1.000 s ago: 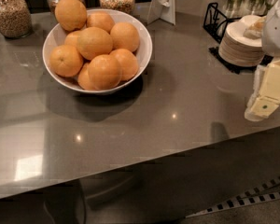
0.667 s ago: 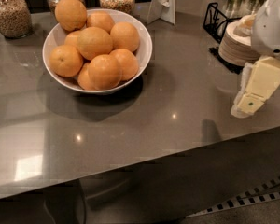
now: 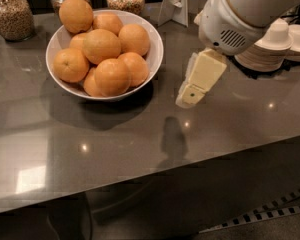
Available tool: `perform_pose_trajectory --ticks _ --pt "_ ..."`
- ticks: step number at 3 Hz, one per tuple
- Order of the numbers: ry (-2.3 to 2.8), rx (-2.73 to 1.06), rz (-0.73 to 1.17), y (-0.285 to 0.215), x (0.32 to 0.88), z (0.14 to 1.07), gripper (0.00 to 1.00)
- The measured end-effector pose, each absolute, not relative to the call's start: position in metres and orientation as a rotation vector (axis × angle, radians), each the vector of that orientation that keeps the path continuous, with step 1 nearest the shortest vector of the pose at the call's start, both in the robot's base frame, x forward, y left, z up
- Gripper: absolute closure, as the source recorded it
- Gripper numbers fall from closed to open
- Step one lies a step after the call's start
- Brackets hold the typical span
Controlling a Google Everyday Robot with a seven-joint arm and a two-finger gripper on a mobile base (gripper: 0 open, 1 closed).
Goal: Pick orange from white bowl
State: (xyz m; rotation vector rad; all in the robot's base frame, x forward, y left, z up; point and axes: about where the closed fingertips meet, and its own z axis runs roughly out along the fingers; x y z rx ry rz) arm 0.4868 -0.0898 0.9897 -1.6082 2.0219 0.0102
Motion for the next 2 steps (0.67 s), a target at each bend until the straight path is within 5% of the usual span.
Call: perform_pose_trajectory --ticks 1,2 --pt "2.026 -1.545 0.049 -0.0237 0.5023 0.9954 0.0" --pt "2.017 -1.558 0.04 -0.0288 0.5001 0.9962 0.0"
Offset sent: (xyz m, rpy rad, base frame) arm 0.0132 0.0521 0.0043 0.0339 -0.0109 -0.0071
